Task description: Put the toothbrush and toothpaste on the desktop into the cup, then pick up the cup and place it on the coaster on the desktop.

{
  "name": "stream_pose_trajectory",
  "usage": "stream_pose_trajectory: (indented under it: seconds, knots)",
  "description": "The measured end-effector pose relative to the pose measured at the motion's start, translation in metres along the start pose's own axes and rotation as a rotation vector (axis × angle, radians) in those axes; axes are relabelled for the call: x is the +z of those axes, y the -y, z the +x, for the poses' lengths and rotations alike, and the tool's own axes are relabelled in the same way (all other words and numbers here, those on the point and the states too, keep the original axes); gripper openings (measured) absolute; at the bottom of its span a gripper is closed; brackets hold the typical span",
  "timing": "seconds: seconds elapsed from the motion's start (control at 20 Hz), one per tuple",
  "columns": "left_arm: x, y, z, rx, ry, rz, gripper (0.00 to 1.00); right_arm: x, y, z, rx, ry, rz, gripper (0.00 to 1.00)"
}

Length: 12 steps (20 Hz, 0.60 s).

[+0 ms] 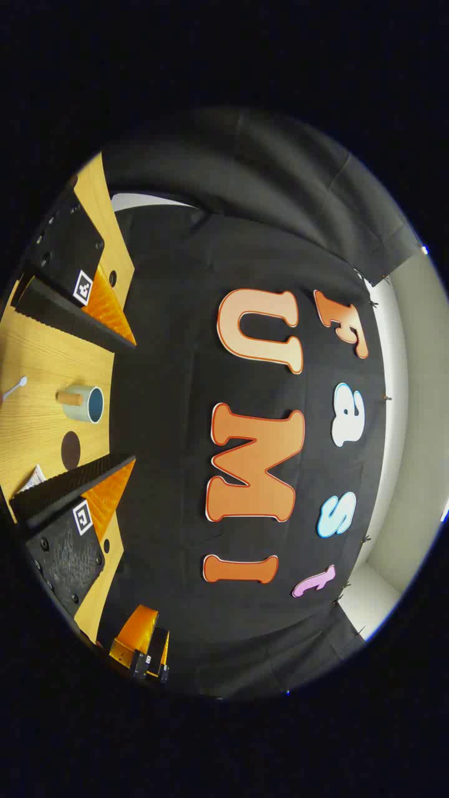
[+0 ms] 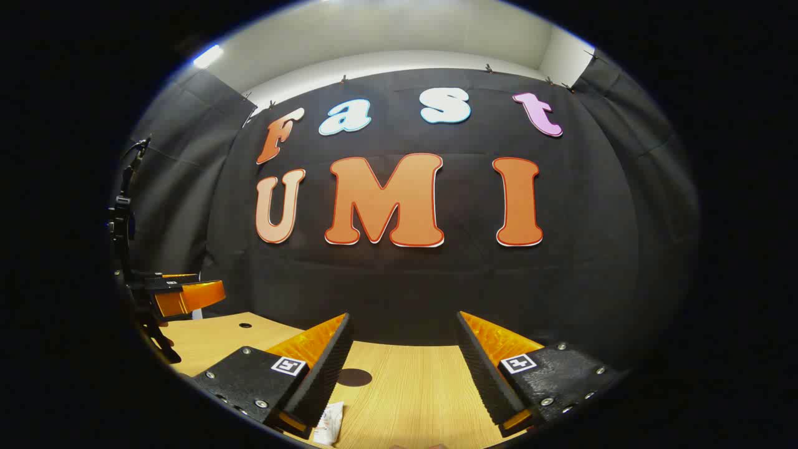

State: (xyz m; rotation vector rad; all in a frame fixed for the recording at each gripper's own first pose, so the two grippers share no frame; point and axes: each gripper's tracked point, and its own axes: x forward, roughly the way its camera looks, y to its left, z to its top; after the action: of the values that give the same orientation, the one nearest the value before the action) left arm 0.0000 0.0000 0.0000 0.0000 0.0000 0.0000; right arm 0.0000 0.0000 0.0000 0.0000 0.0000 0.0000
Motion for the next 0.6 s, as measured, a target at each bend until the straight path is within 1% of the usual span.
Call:
stream_pose_trajectory:
  seconds: [0.05, 0.25, 0.6]
  knots:
    - [-0.003, 0.001, 0.003, -0.001, -0.007, -0.006, 0.97, -0.001, 0.002, 0.002, -0.003, -0.004, -0.003, 0.98]
    - [-0.009, 0.000, 0.007, 0.005, -0.017, -0.015, 0.97, -0.007, 0.002, 0.007, -0.001, -0.014, -0.015, 0.98]
    - [-0.013, -0.001, 0.011, 0.019, -0.035, -0.023, 0.97, -0.015, -0.006, 0.009, 0.032, -0.029, -0.043, 0.98]
